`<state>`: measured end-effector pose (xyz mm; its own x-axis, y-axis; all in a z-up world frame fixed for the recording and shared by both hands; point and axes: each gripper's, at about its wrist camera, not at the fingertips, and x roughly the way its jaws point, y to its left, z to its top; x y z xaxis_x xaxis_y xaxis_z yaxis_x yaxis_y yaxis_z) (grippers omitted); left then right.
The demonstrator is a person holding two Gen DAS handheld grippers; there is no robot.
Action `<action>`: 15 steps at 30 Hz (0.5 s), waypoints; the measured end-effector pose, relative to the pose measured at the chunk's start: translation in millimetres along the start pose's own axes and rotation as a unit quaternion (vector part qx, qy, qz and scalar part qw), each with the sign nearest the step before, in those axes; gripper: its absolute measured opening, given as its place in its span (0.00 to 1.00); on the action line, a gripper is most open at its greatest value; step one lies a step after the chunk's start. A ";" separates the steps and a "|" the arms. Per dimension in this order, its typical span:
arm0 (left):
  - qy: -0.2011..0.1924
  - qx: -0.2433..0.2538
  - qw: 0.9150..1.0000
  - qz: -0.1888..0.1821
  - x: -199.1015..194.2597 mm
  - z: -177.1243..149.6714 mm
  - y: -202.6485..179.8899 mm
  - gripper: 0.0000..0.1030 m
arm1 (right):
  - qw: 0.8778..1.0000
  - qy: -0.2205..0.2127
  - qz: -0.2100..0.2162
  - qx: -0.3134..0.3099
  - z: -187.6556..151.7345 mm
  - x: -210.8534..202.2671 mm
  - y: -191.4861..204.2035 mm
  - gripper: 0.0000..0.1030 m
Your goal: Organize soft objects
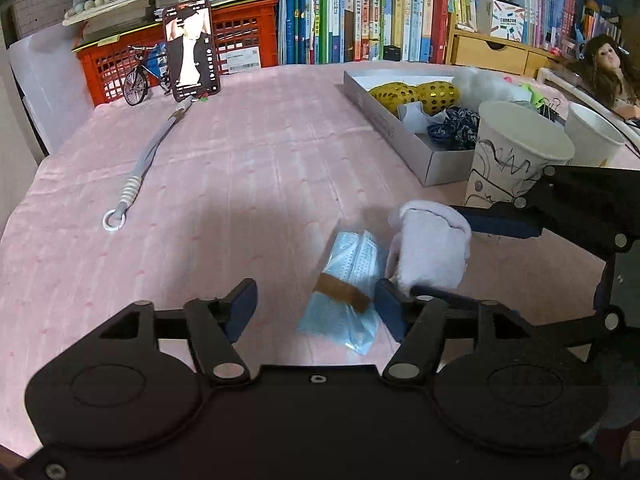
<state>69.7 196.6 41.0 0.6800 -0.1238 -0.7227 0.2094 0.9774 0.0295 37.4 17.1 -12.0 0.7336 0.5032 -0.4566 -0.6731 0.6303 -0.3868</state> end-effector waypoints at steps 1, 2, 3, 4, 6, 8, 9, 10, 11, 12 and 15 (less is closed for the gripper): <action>-0.001 0.003 1.000 -0.001 -1.0 -1.2 0.2 0.67 | 1.000 0.000 0.000 0.000 -0.4 -1.5 0.0 0.46; -0.002 0.006 1.000 -0.002 -2.1 -2.8 0.3 0.68 | 1.000 -0.001 0.000 0.002 -0.8 -3.1 -0.5 0.45; -0.003 0.012 1.000 -0.002 -3.0 -4.1 -0.9 0.70 | 1.000 -0.001 0.000 0.005 -0.9 -4.8 -1.2 0.43; -0.004 0.018 1.000 -0.002 -3.4 -4.8 -2.6 0.73 | 1.000 -0.002 0.001 0.008 -0.5 -6.1 -2.9 0.42; -0.009 0.033 0.999 -0.005 -3.9 -6.9 -7.8 0.74 | 1.000 -0.002 0.000 0.013 -0.1 -10.0 -4.7 0.42; -0.012 0.045 0.999 -0.004 -2.8 -7.3 -12.4 0.75 | 1.000 -0.004 -0.002 0.016 -0.6 -13.9 -6.4 0.41; -0.010 0.052 0.999 -0.005 -0.8 -7.1 -15.1 0.74 | 1.000 -0.004 -0.003 0.017 -1.0 -15.4 -6.8 0.41; -0.009 0.056 0.998 -0.004 0.9 -6.9 -17.3 0.71 | 1.000 -0.004 -0.003 0.018 -1.7 -16.9 -6.9 0.41; -0.005 0.059 0.998 -0.004 3.3 -6.3 -19.1 0.69 | 1.000 -0.003 -0.004 0.020 -2.3 -18.0 -7.3 0.41; -0.001 0.060 0.998 -0.007 5.0 -6.6 -20.5 0.64 | 1.000 -0.001 -0.005 0.023 -2.5 -18.4 -7.6 0.40; 0.001 0.043 0.999 -0.026 6.5 -4.9 -20.6 0.38 | 0.999 0.000 -0.001 0.033 -4.5 -21.2 -8.5 0.40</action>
<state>66.4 176.5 32.3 0.6645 -0.1738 -0.7268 0.3037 0.9515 0.0501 27.2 -1.6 -2.7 0.7343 0.5023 -0.4566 -0.6646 0.6689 -0.3330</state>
